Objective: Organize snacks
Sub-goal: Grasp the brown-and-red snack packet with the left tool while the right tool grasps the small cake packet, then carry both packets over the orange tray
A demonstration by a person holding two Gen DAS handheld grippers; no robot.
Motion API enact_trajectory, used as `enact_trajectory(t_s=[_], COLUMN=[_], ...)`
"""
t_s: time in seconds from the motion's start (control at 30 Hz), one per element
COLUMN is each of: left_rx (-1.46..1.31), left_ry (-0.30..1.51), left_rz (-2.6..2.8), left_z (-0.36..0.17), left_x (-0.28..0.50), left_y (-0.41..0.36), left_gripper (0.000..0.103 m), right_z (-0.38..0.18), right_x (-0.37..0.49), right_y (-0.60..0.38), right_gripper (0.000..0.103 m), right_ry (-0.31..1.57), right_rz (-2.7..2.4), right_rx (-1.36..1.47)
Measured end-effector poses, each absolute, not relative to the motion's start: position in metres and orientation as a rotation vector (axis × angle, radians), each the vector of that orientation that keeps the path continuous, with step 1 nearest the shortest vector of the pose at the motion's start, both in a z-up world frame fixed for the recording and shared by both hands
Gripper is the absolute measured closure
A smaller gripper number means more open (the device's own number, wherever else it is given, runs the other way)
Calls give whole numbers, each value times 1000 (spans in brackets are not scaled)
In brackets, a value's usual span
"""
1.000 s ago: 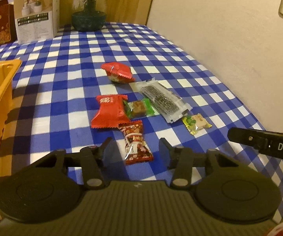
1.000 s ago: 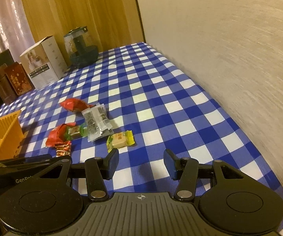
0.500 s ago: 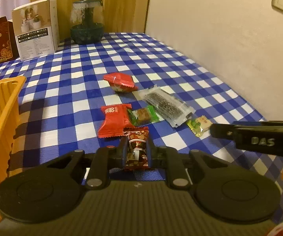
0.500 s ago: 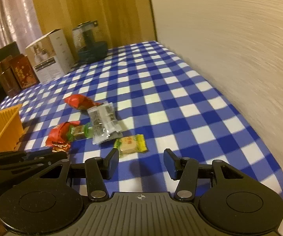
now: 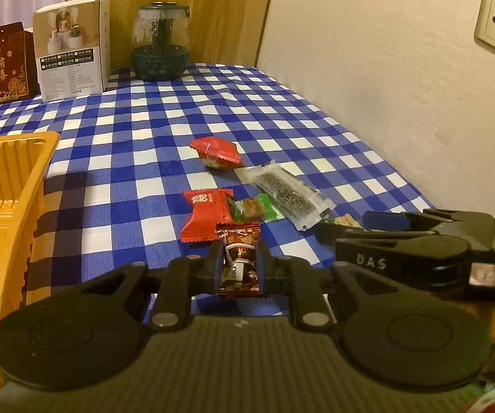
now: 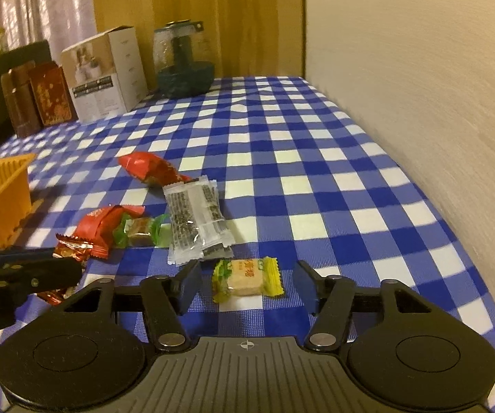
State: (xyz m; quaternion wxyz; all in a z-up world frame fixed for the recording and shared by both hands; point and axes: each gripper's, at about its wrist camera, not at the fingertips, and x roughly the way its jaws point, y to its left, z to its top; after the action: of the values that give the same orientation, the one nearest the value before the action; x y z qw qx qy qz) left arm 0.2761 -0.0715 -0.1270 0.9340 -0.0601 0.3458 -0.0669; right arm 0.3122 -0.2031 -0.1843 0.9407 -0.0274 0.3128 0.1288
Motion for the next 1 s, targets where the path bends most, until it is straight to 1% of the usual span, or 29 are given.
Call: enact_trajectory(t_s=[0.17, 0.2, 0.23, 0.27, 0.3, 0.37, 0.67, 1.0], left_rx=[-126, -126, -126, -127, -129, -132, -132, -140], left_ry=[713, 713, 713, 714, 716, 717, 717, 708], left_rz=[-138, -138, -138, -138, -138, -137, -146, -147], left_z=[-127, -127, -127, -127, -126, -126, -114, -92], left_x=[275, 274, 274, 273, 273, 270, 254, 224], left_y=[-71, -71, -70, -70, -70, -69, -67, -59], left_gripper=[86, 86, 86, 86, 86, 86, 86, 86], right_z=[-188, -188, -187, -186, -185, -184, -176, -141], right_x=[309, 309, 308, 307, 306, 305, 279, 239], right_y=[-201, -201, -201, -201, -200, -197, -197, -196], right_gripper=[45, 51, 62, 66, 74, 78, 79, 79], right_ry=[620, 616, 611, 611, 615, 625, 664, 662], right_rz=[258, 257, 260, 267, 273, 274, 275, 273], right_rx=[-84, -83, -86, -93, -100, -105, -79, -29])
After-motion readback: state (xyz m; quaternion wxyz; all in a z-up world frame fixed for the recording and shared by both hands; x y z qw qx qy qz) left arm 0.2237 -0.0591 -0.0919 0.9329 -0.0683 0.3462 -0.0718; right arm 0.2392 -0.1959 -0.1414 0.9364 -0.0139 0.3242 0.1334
